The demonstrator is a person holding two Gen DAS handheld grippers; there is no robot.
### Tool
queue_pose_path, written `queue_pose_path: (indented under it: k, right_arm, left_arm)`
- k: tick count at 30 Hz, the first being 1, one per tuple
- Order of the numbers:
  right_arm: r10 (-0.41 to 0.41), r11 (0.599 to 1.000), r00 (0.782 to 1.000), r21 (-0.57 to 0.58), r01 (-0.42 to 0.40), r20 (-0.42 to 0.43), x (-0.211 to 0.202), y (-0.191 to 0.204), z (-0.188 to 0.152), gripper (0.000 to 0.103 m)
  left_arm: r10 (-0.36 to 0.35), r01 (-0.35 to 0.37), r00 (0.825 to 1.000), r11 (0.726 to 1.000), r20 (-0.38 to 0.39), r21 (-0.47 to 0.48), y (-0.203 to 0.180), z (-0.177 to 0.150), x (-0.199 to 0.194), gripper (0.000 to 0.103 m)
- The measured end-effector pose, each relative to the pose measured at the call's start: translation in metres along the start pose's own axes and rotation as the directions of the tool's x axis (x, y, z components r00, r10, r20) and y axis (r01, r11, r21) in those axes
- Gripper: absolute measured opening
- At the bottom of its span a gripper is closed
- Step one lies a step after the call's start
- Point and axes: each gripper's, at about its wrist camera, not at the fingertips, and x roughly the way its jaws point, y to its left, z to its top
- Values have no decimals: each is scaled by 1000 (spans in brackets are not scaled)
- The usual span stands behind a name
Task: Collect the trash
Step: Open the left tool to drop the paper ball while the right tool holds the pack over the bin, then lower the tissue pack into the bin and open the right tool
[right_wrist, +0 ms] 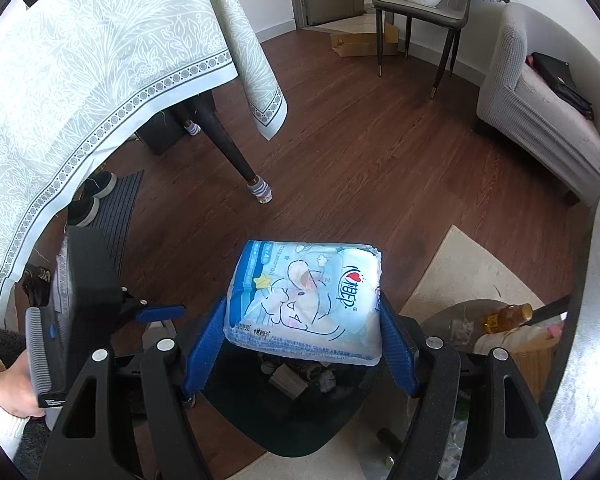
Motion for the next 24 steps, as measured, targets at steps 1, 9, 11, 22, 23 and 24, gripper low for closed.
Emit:
queue_pose_path:
  k: [1,9,11,22,23,24]
  right_arm:
    - [-5,1000,1000,-4,5,-14,6,2,0,72]
    - [-27,999,991,-25,24,-135,52,11,-12,72]
    - [-22,1000,986,-23,18,-167,63,11,-17,72]
    - [-75,994,948,-97,47,-310,98,15,-42,75]
    - [-82,993,945,-104,51,-316,99,15,-44,75]
    - [-86,992,942,-110,53,-325,99,15,-46,76]
  left_arm:
    - [1,-1,1000,1000,12,-7,2,0,-4,63]
    - [-19,24,992,999,122,-39,16,5,-43,51]
    - [-32,38,988,999,153,-38,15,7,-54,45]
    - [-88,90,957,996,276,4,-3,22,-98,39]
    - [-93,95,955,995,281,4,-3,23,-101,39]
    - [-96,99,953,995,287,5,-4,24,-103,39]
